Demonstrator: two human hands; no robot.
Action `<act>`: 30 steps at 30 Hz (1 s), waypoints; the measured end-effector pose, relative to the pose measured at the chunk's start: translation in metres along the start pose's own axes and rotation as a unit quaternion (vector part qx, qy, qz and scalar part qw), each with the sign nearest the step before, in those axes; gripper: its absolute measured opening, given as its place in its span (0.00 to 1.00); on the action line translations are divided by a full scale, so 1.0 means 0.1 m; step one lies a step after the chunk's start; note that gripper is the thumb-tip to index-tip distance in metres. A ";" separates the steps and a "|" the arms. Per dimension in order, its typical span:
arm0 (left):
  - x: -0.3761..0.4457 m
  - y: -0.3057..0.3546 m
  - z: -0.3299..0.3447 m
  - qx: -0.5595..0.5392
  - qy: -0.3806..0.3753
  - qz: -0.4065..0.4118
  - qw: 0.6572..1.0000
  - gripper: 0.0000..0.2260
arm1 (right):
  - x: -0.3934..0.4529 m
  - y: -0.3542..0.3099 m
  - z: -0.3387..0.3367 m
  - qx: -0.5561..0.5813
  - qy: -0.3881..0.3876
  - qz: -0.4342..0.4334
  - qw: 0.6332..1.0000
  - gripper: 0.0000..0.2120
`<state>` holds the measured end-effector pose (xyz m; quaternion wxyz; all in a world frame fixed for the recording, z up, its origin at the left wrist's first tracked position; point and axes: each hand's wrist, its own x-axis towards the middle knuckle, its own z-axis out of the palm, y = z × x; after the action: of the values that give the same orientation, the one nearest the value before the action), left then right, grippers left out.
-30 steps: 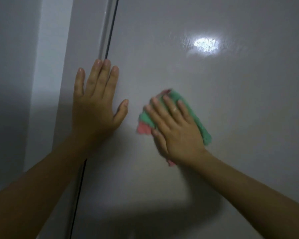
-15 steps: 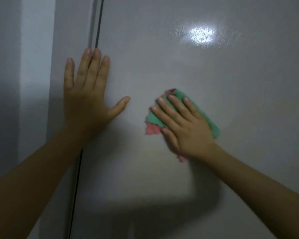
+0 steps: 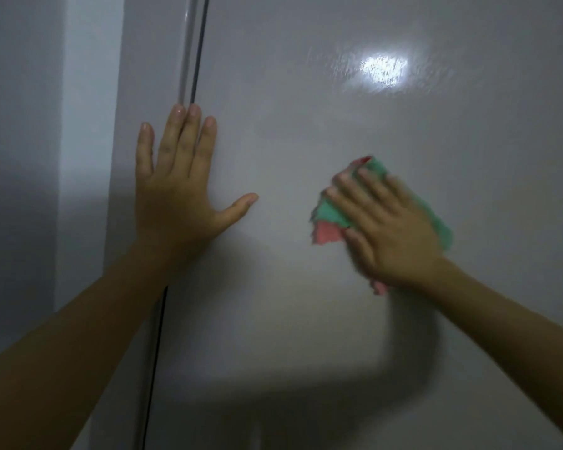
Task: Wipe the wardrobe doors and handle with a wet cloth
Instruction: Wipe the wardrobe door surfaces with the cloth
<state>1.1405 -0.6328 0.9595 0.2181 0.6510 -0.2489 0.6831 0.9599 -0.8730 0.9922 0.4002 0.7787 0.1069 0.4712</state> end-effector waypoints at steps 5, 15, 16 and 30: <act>0.00 0.00 0.00 0.004 -0.002 -0.003 1.000 0.40 | 0.18 0.23 -0.01 -0.015 0.108 0.376 0.920 0.26; 0.01 0.01 -0.02 0.012 -0.010 0.009 1.000 0.40 | -0.33 0.91 -0.13 -0.015 0.019 0.125 0.992 0.26; 0.02 0.00 -0.02 0.014 -0.008 0.007 1.000 0.40 | -0.31 1.05 -0.17 -0.010 0.028 0.237 0.971 0.26; 0.14 0.77 -0.15 -0.101 -0.020 -0.050 0.993 0.34 | -0.50 0.92 -0.11 0.010 0.046 0.116 0.992 0.25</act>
<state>1.0796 -0.6841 0.9687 0.3108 0.6511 -0.2881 0.6296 0.9047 -0.9547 1.0284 0.3299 0.7673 0.0391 0.5485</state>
